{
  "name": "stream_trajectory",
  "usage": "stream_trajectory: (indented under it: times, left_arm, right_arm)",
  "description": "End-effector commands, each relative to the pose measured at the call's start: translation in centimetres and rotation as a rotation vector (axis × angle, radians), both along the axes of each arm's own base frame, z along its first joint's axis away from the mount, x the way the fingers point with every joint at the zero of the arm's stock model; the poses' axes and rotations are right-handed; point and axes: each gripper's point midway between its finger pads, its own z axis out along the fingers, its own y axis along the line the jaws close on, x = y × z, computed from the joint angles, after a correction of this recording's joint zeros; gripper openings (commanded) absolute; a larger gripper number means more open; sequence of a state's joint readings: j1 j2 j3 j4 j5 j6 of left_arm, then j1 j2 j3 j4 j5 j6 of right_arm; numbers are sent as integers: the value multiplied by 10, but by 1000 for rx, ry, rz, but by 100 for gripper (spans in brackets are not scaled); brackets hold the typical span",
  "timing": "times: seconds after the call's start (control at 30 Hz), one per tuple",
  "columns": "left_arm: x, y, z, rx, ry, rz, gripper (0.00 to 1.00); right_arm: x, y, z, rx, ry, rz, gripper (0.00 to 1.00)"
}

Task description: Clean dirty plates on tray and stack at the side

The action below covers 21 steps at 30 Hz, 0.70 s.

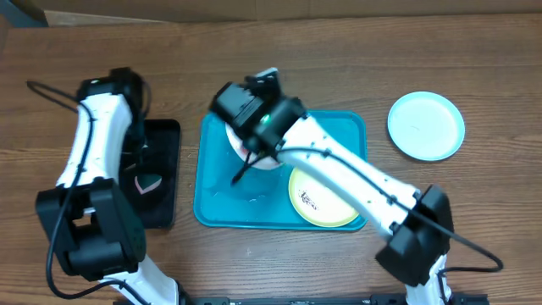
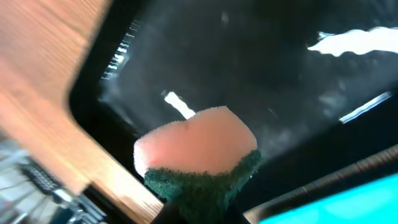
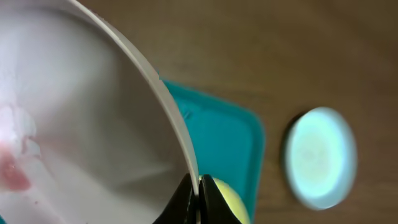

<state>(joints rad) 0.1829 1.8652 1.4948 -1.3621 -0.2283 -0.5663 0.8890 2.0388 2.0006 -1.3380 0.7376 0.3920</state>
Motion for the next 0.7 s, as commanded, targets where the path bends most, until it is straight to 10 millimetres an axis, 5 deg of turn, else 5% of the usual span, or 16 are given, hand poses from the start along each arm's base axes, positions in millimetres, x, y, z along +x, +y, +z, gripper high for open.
stream_trajectory:
  times: [0.0,0.3,0.67]
  left_arm:
    - [2,-17,0,-226,-44,-52,4]
    - [1,-5,0,-307,-92,33,4]
    - [1,-4,0,-306,-94,34,4]
  right_arm:
    - [-2,-2,76,-212,-277,62,4]
    - [-40,26,155,-628,-590,138,4]
    - [-49,46,158,-759,-532,248,4]
